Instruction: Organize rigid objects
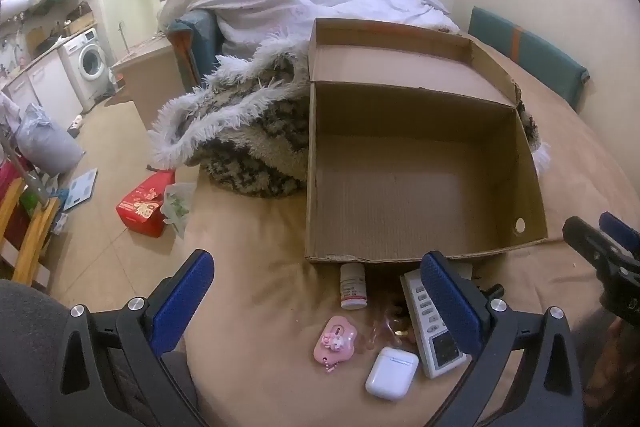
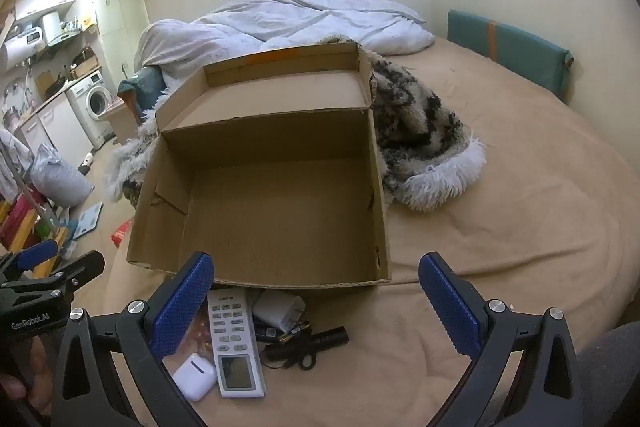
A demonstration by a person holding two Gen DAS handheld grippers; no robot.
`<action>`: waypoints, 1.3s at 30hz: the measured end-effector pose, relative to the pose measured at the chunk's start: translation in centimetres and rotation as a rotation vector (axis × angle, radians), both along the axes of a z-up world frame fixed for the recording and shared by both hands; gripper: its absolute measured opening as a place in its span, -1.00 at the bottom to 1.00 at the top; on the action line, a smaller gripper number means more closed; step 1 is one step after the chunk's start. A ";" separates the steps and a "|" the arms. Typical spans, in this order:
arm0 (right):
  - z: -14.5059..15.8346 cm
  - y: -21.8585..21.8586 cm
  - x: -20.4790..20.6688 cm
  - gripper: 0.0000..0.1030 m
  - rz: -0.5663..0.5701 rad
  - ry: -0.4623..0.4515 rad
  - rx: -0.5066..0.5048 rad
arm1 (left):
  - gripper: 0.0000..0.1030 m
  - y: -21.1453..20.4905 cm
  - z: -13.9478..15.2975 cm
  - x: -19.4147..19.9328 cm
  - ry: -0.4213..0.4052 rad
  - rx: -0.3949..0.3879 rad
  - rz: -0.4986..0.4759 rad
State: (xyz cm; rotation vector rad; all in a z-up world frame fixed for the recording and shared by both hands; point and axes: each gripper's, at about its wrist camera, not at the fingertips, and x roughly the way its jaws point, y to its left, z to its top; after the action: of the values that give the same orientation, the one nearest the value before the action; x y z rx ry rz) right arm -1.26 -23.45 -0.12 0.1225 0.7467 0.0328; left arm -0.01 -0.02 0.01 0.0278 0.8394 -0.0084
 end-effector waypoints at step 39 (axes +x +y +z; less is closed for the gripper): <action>-0.1 -0.3 0.2 1.00 -0.006 0.000 0.008 | 1.00 0.6 0.7 0.0 -0.029 -0.045 0.049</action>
State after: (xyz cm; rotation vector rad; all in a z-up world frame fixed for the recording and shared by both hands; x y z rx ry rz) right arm -1.06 -23.74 -0.21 0.1318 0.7467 0.0301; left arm -0.04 0.55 0.67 -0.0345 0.8107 0.0189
